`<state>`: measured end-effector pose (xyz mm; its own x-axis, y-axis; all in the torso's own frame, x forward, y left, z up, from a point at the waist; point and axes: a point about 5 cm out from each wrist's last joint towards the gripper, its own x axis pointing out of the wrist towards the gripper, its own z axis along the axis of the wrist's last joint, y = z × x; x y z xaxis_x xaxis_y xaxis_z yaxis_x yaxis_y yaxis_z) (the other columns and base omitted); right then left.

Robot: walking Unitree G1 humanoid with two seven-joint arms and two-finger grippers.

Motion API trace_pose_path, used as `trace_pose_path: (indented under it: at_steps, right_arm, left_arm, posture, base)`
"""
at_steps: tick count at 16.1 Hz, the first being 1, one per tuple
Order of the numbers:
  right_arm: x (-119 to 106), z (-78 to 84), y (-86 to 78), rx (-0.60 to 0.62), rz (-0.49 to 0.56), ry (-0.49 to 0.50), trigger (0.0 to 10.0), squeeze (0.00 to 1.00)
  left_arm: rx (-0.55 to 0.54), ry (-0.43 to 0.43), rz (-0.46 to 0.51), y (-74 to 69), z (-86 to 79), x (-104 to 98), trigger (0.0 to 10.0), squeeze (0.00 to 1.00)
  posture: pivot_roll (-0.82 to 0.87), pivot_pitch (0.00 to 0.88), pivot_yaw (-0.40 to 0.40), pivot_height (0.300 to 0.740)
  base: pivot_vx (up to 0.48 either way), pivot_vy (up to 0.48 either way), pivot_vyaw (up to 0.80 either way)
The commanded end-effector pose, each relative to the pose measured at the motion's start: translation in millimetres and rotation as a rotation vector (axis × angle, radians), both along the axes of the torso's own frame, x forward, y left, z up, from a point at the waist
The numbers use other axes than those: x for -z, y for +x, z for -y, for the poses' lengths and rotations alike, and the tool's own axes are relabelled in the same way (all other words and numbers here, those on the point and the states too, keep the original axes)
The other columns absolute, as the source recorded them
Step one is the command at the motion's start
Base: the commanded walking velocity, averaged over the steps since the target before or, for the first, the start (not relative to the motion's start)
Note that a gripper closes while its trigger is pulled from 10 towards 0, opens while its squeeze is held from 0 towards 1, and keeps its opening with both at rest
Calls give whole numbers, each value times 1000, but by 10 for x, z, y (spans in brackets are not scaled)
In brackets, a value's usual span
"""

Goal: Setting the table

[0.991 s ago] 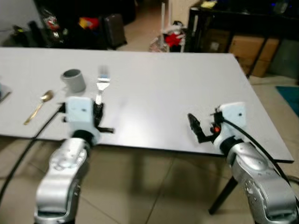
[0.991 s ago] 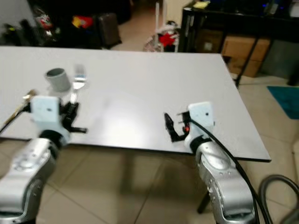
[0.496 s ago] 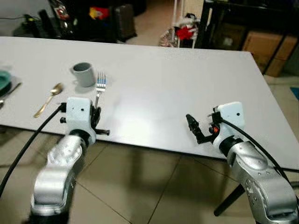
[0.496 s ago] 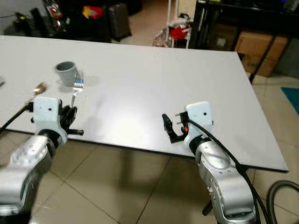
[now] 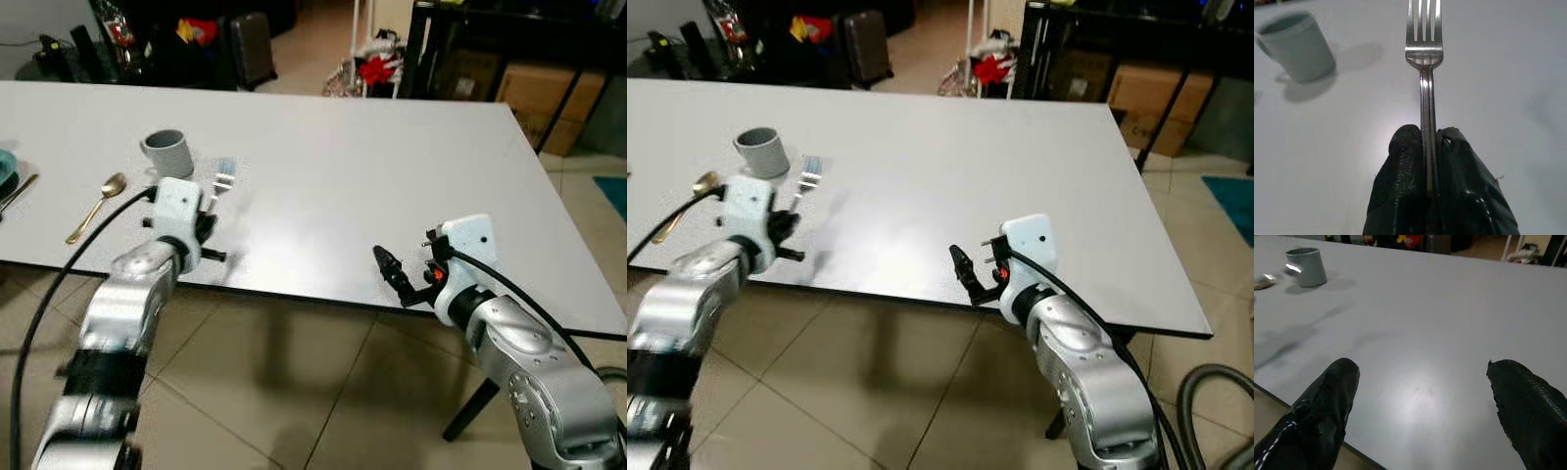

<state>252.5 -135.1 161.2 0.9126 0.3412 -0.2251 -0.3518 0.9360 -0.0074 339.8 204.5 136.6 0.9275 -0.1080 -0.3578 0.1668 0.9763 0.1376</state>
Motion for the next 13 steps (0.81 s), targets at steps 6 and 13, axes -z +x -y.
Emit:
trace_pose_path:
  at_steps: [6, 13]
  right_arm:
    - [-94, -336, -132, -304, -32, -1, 10000, 0]
    - [-126, -483, -230, -438, -44, -44, 10000, 0]
  left_arm:
    - [-82, -28, -59, 285, -320, 91, 10000, 0]
    - [-125, -90, -108, 331, -331, 200, 10000, 0]
  posture:
    - [-126, 70, 119, 740]
    - [-144, 136, 116, 740]
  base:
    - [0, 0, 0]
    - [0, 0, 0]
